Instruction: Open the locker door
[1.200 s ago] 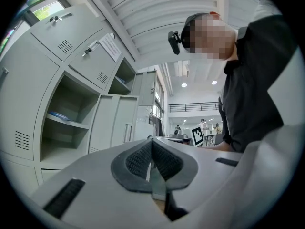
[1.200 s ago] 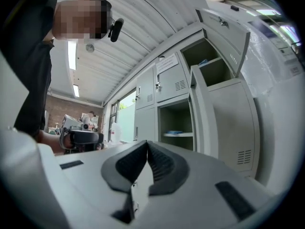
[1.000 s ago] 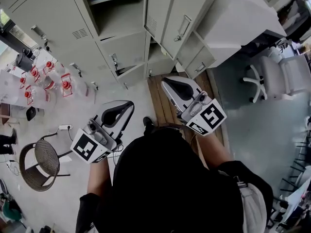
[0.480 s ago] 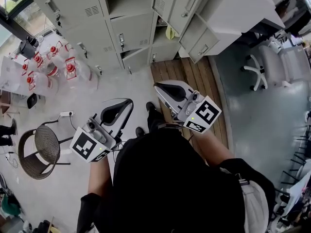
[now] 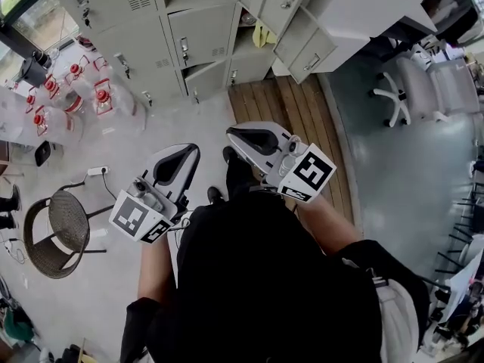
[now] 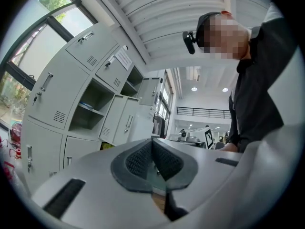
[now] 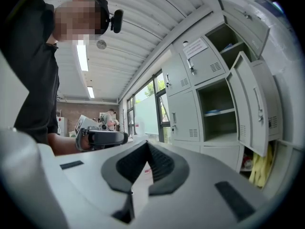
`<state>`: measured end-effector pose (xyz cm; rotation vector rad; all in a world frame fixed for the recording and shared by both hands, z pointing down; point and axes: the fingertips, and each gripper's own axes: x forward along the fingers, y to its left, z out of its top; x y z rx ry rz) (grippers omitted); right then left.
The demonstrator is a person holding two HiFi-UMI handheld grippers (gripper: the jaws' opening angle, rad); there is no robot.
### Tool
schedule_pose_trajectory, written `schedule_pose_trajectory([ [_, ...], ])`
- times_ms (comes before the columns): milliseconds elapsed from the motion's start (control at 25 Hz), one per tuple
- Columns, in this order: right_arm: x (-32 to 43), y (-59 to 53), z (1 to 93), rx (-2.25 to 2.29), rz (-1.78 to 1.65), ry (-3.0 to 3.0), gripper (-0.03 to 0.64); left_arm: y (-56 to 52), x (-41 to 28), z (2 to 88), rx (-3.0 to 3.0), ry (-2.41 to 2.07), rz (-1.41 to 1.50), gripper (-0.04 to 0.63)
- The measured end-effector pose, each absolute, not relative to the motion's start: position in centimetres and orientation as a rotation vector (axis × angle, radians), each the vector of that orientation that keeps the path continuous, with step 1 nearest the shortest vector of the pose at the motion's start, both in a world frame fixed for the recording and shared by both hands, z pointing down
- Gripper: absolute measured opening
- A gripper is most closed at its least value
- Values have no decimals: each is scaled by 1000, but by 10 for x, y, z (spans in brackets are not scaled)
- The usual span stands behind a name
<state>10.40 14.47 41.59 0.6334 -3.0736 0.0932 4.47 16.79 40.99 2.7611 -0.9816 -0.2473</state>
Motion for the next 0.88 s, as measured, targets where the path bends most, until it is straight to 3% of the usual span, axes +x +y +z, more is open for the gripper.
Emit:
schedule_pose_trajectory([
  [880, 104, 128, 442, 664, 136, -3046, 11, 157, 63, 445, 2716, -863, -221, 11],
])
